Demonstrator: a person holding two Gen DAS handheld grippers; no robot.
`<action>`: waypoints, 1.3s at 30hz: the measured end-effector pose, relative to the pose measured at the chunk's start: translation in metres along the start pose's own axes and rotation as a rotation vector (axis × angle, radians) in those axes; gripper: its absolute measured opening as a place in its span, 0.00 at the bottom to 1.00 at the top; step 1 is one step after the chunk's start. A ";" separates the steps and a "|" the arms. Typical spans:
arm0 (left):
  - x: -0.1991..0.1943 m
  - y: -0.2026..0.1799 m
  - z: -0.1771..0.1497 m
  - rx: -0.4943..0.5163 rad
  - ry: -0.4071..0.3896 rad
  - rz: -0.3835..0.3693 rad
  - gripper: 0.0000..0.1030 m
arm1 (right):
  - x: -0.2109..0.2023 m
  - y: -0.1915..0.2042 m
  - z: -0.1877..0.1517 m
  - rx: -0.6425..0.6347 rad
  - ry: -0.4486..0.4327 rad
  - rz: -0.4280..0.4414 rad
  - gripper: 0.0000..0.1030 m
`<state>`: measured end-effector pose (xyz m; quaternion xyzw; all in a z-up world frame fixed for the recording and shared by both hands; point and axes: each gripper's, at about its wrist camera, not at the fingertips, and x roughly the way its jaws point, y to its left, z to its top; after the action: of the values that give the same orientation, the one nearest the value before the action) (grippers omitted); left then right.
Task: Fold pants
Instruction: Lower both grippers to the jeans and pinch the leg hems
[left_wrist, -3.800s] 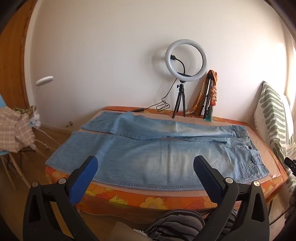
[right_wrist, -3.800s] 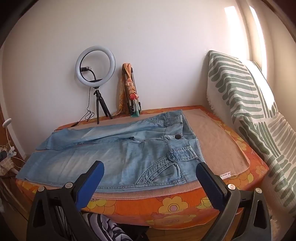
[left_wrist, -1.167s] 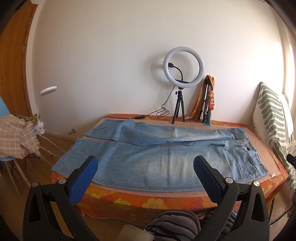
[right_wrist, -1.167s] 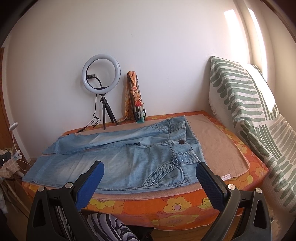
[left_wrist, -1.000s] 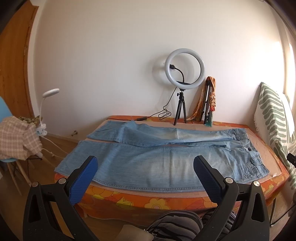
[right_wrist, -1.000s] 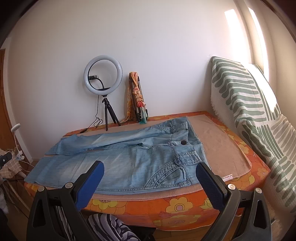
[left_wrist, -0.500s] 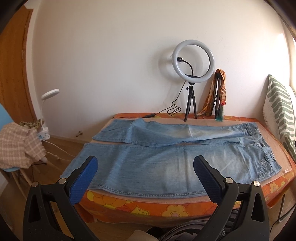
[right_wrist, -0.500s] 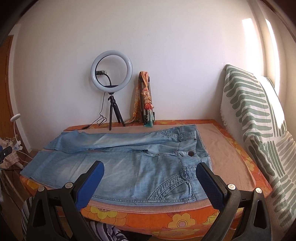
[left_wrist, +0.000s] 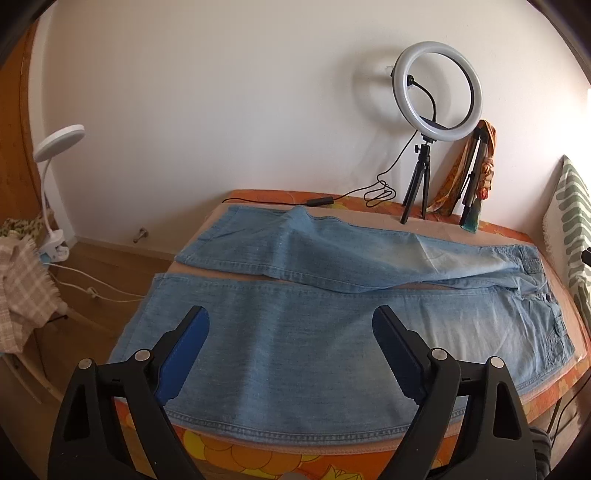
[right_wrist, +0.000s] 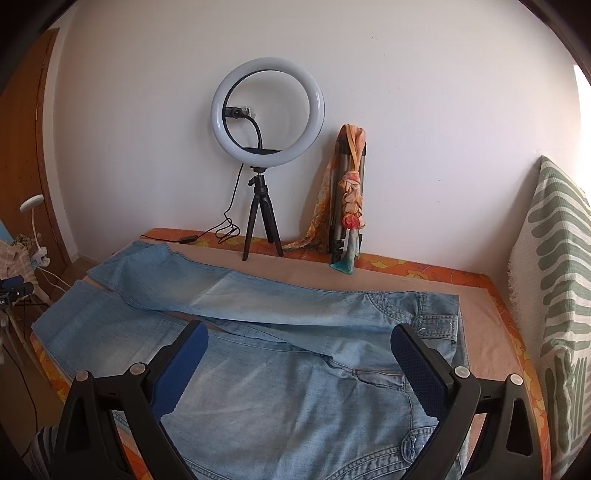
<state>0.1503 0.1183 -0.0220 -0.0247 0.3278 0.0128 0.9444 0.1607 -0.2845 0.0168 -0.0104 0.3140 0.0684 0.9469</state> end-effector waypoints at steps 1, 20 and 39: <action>0.006 0.001 0.006 0.002 0.003 0.003 0.86 | 0.010 -0.003 0.006 0.018 0.010 0.028 0.98; 0.195 -0.011 0.067 -0.015 0.236 -0.052 0.75 | 0.261 0.018 0.055 -0.207 0.317 0.224 0.77; 0.287 -0.007 0.053 -0.036 0.331 0.003 0.75 | 0.377 0.054 0.022 -0.391 0.499 0.389 0.75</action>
<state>0.4091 0.1161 -0.1581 -0.0431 0.4788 0.0157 0.8767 0.4656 -0.1831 -0.1892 -0.1475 0.5125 0.3011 0.7905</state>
